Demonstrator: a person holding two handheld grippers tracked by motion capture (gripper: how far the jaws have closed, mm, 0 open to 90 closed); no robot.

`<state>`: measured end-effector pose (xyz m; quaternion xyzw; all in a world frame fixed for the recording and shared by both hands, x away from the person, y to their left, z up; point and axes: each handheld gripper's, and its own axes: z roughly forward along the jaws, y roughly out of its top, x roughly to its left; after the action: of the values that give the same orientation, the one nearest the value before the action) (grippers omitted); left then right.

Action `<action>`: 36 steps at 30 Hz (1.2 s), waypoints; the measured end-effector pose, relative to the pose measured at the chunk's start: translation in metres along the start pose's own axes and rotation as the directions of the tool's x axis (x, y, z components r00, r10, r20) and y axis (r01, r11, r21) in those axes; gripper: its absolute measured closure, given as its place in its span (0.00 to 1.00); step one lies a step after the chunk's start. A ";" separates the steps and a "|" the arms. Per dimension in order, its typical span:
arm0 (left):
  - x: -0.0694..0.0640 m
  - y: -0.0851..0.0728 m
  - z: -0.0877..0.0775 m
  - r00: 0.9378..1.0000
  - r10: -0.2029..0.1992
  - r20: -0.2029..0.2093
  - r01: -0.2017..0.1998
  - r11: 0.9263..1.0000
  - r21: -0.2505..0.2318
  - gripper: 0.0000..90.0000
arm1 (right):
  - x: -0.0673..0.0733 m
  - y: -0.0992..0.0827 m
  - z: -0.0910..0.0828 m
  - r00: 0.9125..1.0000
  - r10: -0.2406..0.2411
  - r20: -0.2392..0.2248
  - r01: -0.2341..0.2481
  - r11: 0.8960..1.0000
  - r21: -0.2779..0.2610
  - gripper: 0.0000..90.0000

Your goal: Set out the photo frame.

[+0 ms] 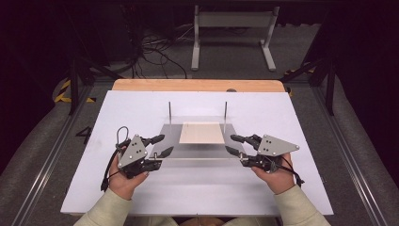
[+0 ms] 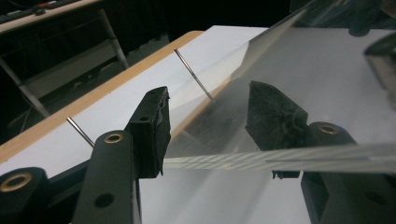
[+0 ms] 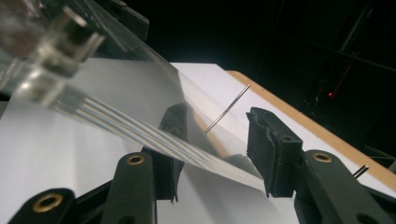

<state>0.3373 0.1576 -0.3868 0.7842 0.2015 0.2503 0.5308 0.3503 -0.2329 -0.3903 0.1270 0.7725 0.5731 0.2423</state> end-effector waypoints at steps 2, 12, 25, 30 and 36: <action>0.001 0.003 0.000 1.000 0.004 -0.017 -0.004 1.000 -0.002 0.53 | -0.002 0.002 0.001 1.000 0.008 0.003 -0.008 1.000 -0.007 0.62; 0.004 0.022 0.003 0.998 0.002 -0.064 -0.005 0.999 -0.048 0.54 | -0.011 0.017 -0.002 0.997 -0.007 0.077 0.010 0.999 -0.046 0.62; 0.005 0.055 0.005 0.991 -0.004 -0.132 -0.010 0.994 -0.105 0.56 | -0.021 0.039 -0.011 0.983 -0.012 0.184 0.036 0.991 -0.129 0.63; 0.002 0.065 0.002 0.987 0.012 -0.162 -0.034 0.991 -0.132 0.58 | -0.019 0.049 -0.015 0.972 -0.037 0.233 0.073 0.986 -0.149 0.63; -0.005 0.073 -0.004 0.985 0.005 -0.175 -0.026 0.993 -0.118 0.57 | -0.012 0.062 -0.022 0.964 -0.053 0.260 0.091 0.987 -0.135 0.63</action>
<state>0.3348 0.1315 -0.3180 0.7275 0.2255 0.3340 0.5553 0.3436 -0.2374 -0.3234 0.1537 0.6949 0.5976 0.3693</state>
